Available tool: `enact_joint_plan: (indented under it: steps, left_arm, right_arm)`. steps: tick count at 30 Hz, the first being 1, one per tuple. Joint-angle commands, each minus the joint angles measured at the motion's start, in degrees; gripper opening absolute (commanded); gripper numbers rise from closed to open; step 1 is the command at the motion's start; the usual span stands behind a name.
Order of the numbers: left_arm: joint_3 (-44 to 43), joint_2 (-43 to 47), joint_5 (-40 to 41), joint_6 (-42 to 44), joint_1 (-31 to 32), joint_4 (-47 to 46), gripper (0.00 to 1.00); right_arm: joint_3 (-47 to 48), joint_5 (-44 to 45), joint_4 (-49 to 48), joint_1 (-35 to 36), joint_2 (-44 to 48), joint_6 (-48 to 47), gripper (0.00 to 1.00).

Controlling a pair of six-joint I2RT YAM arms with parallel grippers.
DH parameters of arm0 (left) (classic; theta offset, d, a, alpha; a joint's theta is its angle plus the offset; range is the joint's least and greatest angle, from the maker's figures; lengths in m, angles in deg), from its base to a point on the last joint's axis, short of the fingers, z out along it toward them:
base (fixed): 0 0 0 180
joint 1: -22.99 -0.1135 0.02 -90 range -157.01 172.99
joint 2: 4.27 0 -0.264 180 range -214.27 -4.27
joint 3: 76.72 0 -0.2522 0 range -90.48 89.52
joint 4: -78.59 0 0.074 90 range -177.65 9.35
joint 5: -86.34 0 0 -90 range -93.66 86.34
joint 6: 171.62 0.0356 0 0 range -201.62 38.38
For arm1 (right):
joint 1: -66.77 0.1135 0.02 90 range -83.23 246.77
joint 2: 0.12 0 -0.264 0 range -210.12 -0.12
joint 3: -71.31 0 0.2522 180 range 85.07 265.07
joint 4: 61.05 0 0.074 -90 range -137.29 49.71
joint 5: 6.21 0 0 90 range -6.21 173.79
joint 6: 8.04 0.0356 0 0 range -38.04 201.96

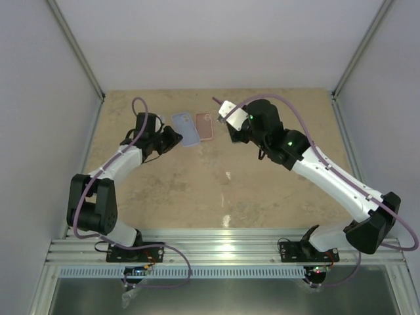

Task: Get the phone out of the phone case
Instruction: Place the phone case at the center of the board.

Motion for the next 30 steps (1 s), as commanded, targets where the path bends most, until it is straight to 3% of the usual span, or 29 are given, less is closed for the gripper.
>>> enact_joint_plan:
  steps: [1, 6, 10, 20, 30]
  left_arm:
    - [-2.33, 2.63, 1.94, 13.74, -0.04, 1.17, 0.00]
    - [-9.88, -1.74, 2.14, 29.63, -0.04, 9.08, 0.00]
    - [-16.72, -7.38, 8.55, 34.59, -0.04, 14.66, 0.00]
    - [-35.31, -25.99, 5.55, 37.79, -2.10, 25.17, 0.00]
    - [-42.35, -37.01, -1.25, 38.23, -6.35, 28.55, 0.06]
  right_arm:
    - [-5.09, -0.94, -4.07, -7.42, 2.51, -0.04, 0.01]
    - [-11.26, -4.37, -8.68, -16.70, 2.40, -4.54, 0.01]
    - [-18.47, -5.63, -17.83, -22.09, 1.84, -11.01, 0.01]
    - [-24.74, -9.37, -32.40, -31.18, -7.29, -17.62, 0.01]
    - [-27.01, -10.68, -41.93, -31.97, -17.88, -21.28, 0.01]
